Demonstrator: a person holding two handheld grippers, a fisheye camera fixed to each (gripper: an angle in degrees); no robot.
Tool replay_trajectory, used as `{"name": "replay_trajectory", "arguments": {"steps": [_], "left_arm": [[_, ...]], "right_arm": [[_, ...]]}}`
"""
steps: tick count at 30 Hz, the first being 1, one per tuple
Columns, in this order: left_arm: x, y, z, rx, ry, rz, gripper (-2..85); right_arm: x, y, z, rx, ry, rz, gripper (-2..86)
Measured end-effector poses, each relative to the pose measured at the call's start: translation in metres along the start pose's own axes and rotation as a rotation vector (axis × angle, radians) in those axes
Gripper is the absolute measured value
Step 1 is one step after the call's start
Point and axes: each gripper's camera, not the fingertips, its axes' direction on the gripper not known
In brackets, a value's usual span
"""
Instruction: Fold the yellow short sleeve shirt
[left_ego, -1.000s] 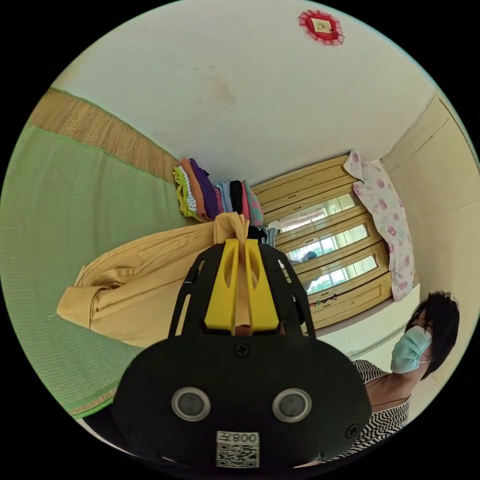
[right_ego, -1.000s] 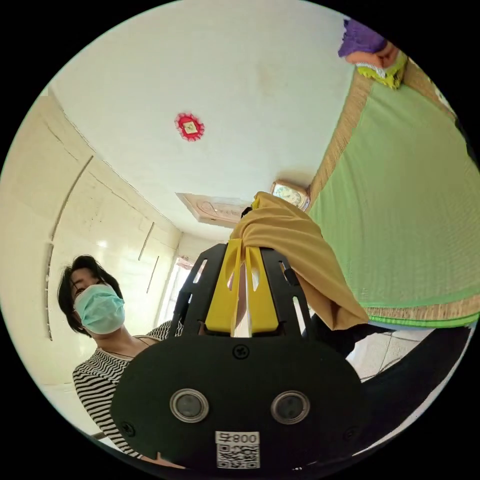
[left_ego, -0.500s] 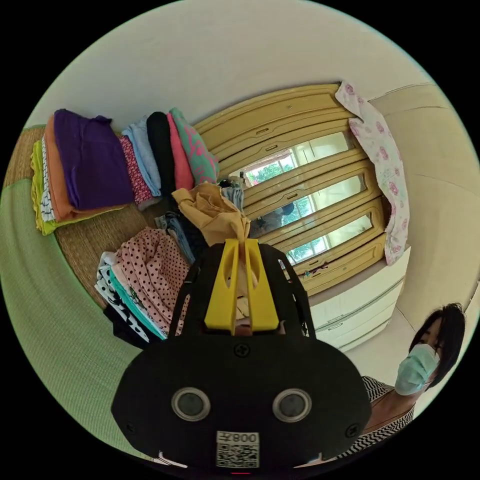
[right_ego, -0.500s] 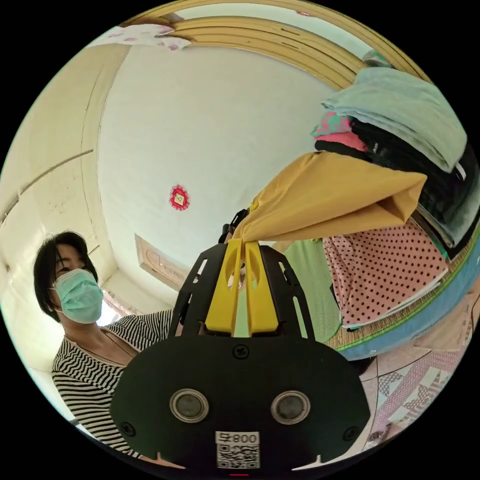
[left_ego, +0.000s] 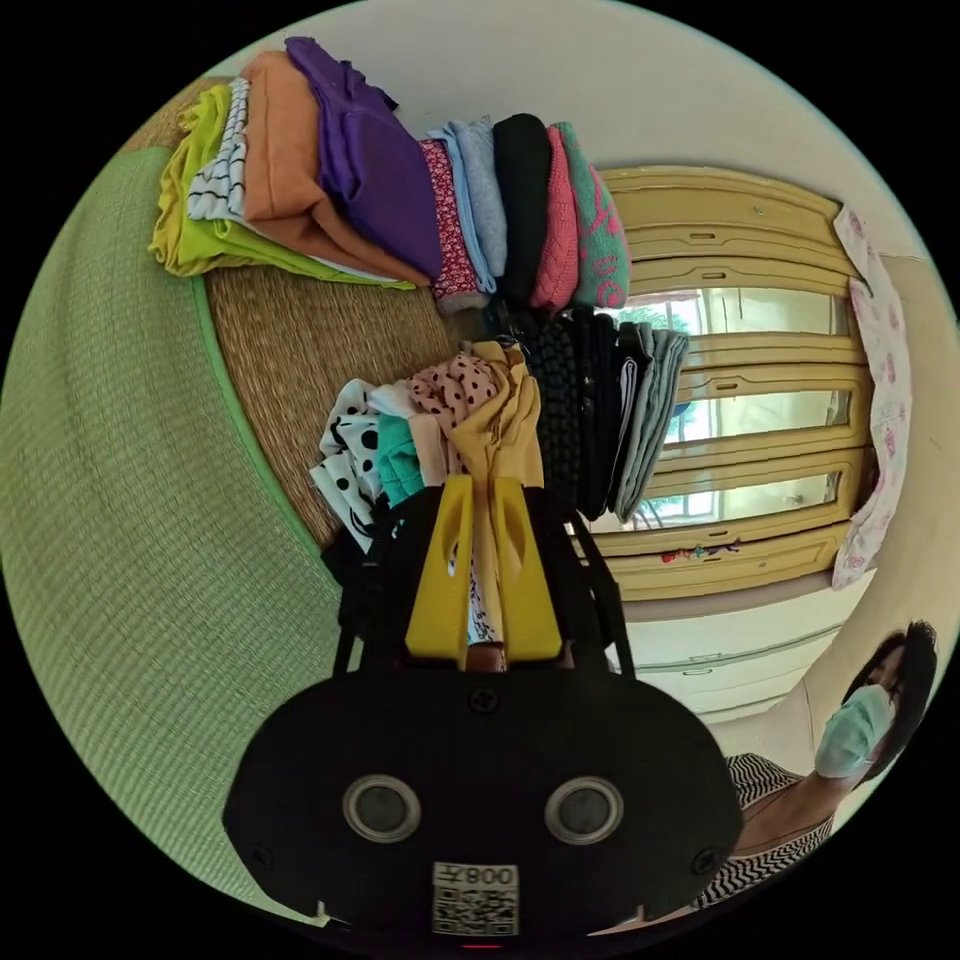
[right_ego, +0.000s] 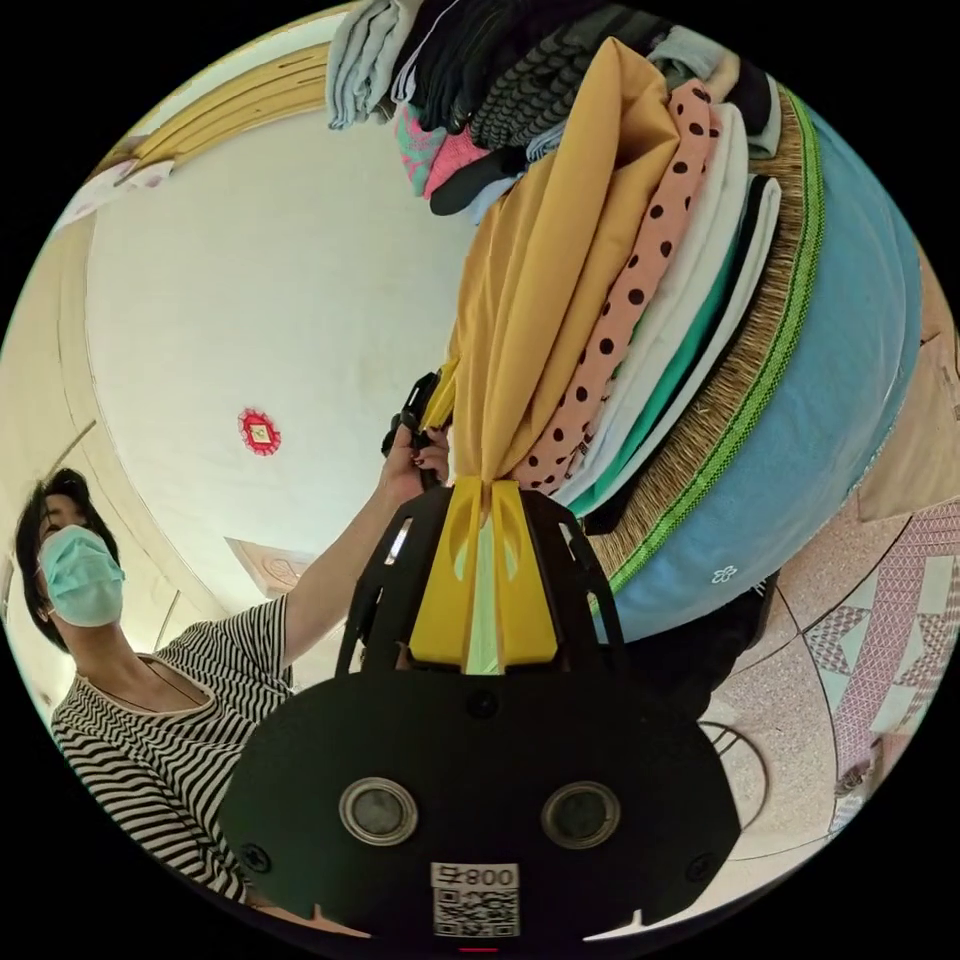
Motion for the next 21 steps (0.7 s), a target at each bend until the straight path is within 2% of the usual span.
{"name": "replay_trajectory", "arguments": {"steps": [5,9,12,14,17,21], "left_arm": [[-0.001,-0.002,0.016,0.129,-0.085,0.115,3.8],[0.017,-0.01,0.044,0.15,-0.081,0.263,4.0],[0.034,-0.02,0.091,0.025,-0.198,0.414,3.2],[0.034,-0.027,0.132,-0.087,-0.342,0.48,2.1],[0.014,-0.034,0.16,-0.105,-0.531,0.447,1.0],[-0.021,-0.038,0.166,-0.09,-0.482,0.369,0.5]], "right_arm": [[-0.015,0.019,-0.002,0.018,0.042,-0.014,1.4],[-0.037,0.033,-0.016,0.032,0.115,-0.034,0.6],[-0.07,0.036,-0.034,0.109,0.228,-0.101,0.2],[-0.094,0.027,-0.041,0.147,0.289,-0.176,0.2],[-0.134,-0.009,-0.041,0.169,0.46,-0.317,0.1],[-0.15,-0.068,-0.017,0.137,0.749,-0.369,0.0]]}}
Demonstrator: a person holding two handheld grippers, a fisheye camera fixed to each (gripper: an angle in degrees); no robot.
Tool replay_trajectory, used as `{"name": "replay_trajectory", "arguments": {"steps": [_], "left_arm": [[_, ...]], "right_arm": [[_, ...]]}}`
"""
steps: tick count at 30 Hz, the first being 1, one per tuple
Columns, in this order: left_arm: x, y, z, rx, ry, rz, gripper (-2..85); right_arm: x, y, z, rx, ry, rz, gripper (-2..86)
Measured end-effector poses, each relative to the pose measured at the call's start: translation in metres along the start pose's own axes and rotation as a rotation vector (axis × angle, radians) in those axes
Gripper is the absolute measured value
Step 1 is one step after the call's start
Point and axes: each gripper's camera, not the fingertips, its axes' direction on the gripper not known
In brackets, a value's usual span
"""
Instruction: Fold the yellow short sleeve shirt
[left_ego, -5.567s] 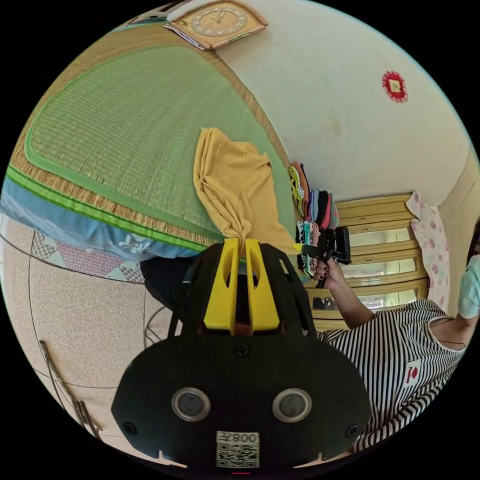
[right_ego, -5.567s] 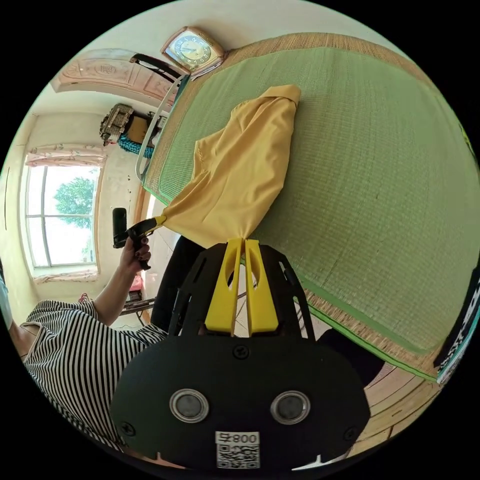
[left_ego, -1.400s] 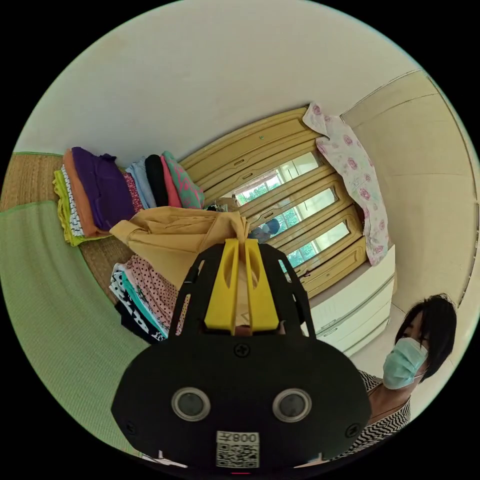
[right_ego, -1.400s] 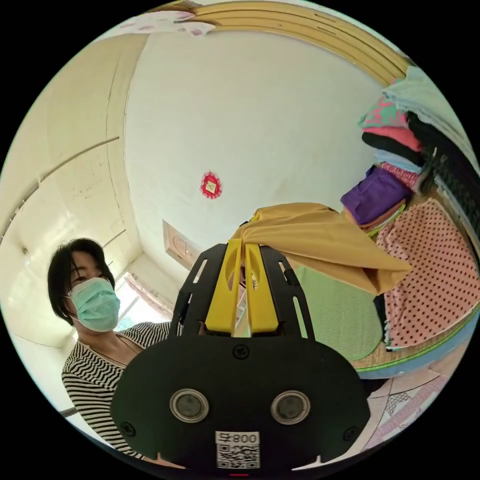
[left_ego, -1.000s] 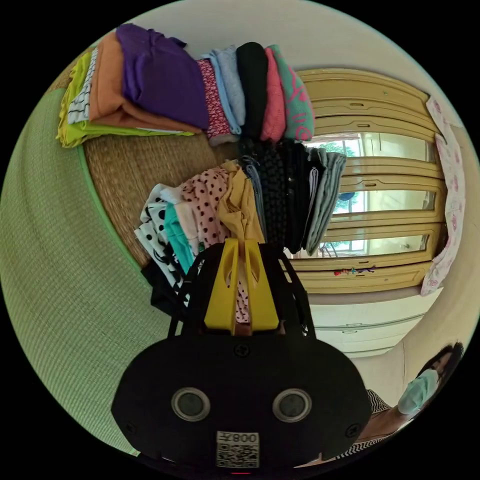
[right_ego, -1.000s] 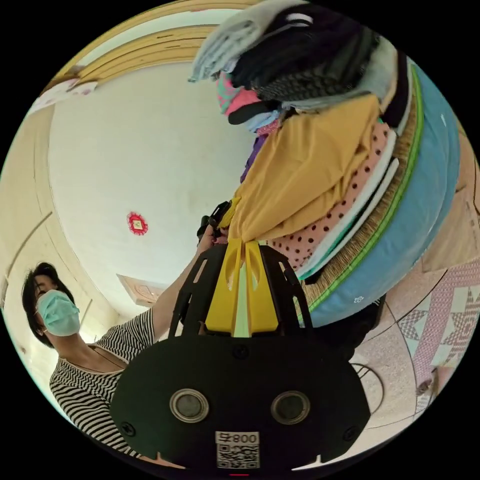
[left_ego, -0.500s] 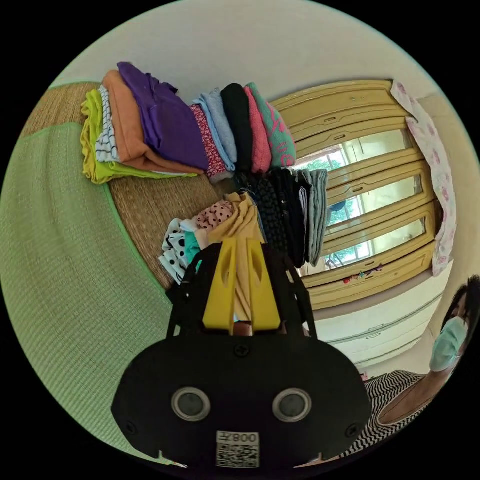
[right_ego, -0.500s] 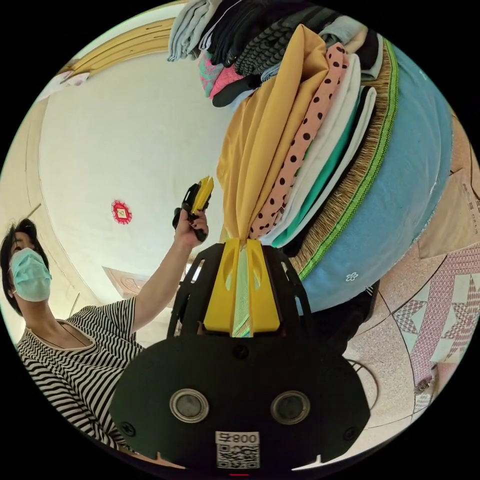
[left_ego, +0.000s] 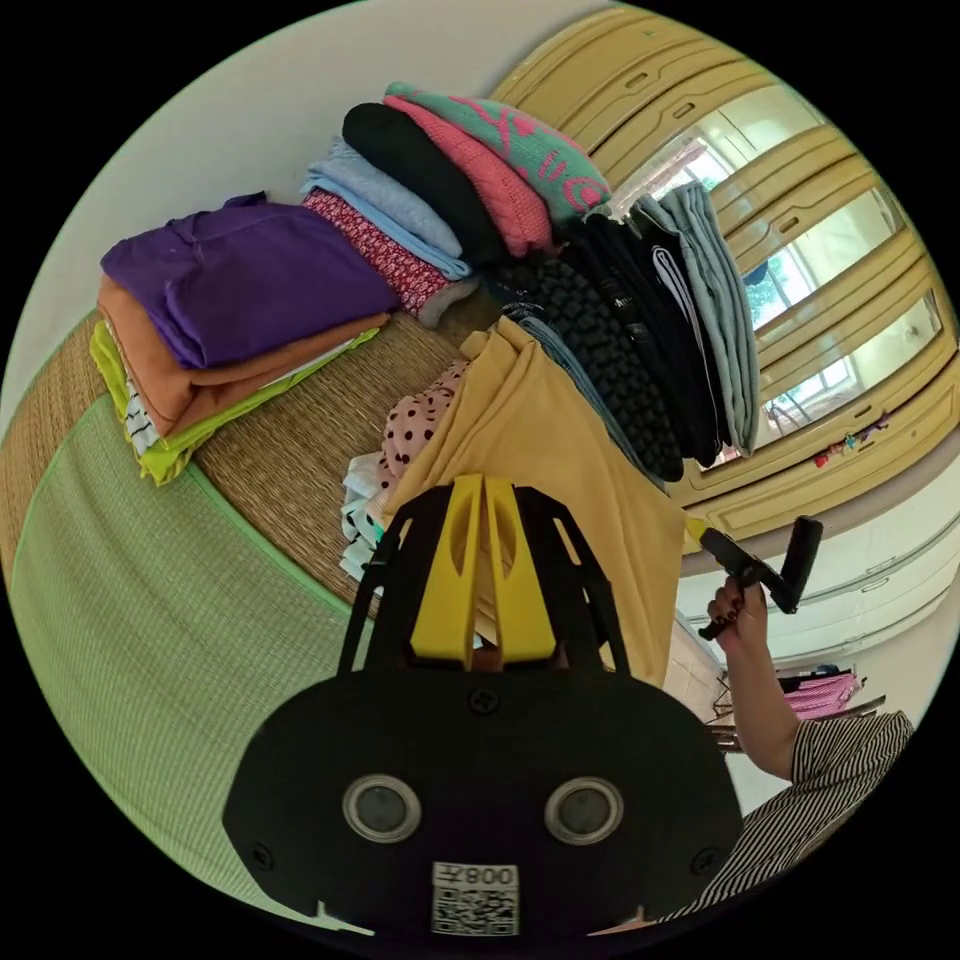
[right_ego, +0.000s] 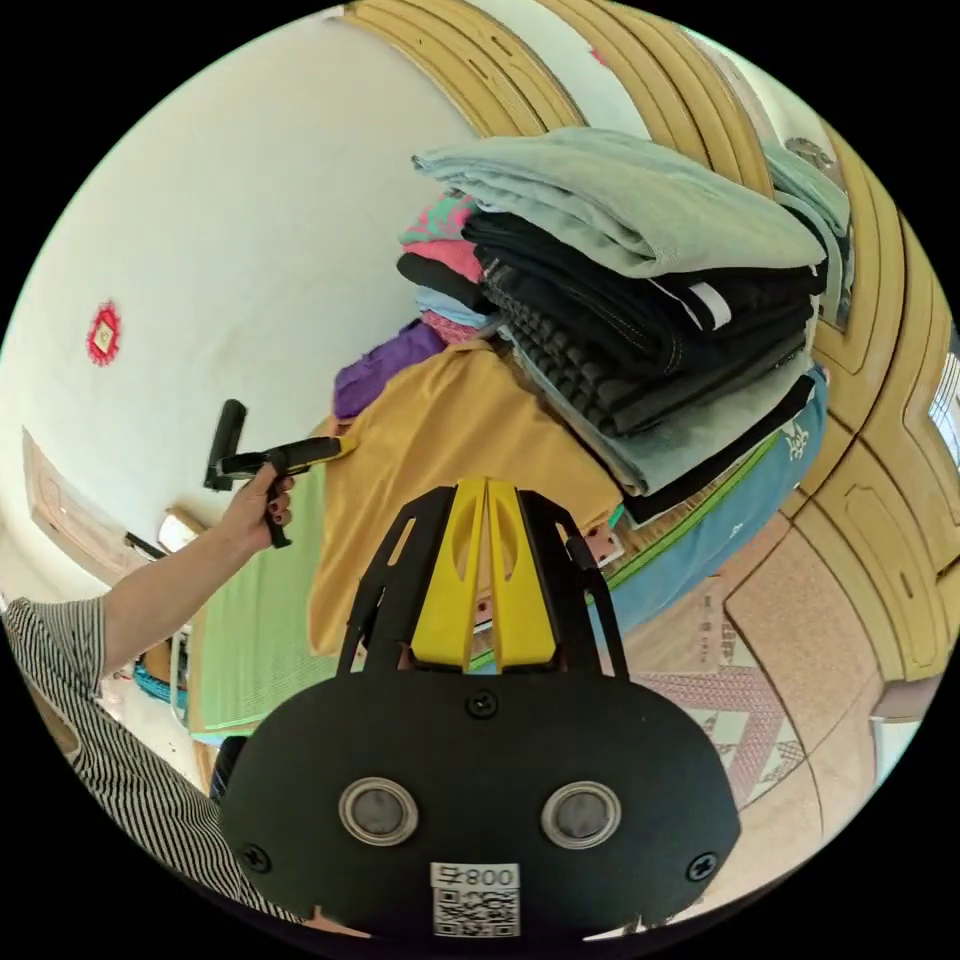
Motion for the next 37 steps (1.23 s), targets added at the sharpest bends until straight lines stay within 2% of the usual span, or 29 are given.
{"name": "replay_trajectory", "arguments": {"steps": [3,11,16,19,21,24,27,30,32,37], "left_arm": [[-0.018,0.009,0.011,0.027,0.023,-0.049,0.3],[-0.033,0.033,0.037,0.041,0.012,-0.058,0.2],[-0.02,0.066,0.017,0.129,0.081,-0.006,0.3],[-0.011,0.092,0.012,0.147,0.126,0.023,0.2],[-0.011,0.103,0.018,0.104,0.112,0.018,0.2],[-0.021,0.123,0.024,0.029,0.083,-0.039,0.2],[-0.019,0.156,-0.005,0.122,0.132,-0.034,0.2],[-0.006,0.209,-0.034,0.142,0.045,0.065,0.2],[0.002,0.261,-0.038,0.039,-0.115,0.117,0.2],[-0.002,0.352,-0.021,-0.192,-0.294,0.103,0.2]], "right_arm": [[0.01,-0.01,0.026,-0.112,0.121,0.06,0.0],[0.001,0.023,0.016,0.03,0.105,0.197,0.0],[-0.048,0.028,-0.018,0.107,0.034,0.089,0.1],[-0.104,0.039,-0.025,0.075,-0.093,-0.071,0.1],[-0.143,0.052,-0.009,-0.012,-0.052,-0.164,0.1],[-0.158,0.063,0.019,-0.132,-0.003,-0.148,0.1],[-0.176,0.067,-0.002,-0.057,-0.044,-0.168,0.1],[-0.213,0.075,-0.026,0.012,-0.02,-0.277,0.2],[-0.24,0.083,-0.038,0.064,-0.002,-0.368,0.3],[-0.301,0.085,-0.048,0.195,0.023,-0.493,1.3]]}}
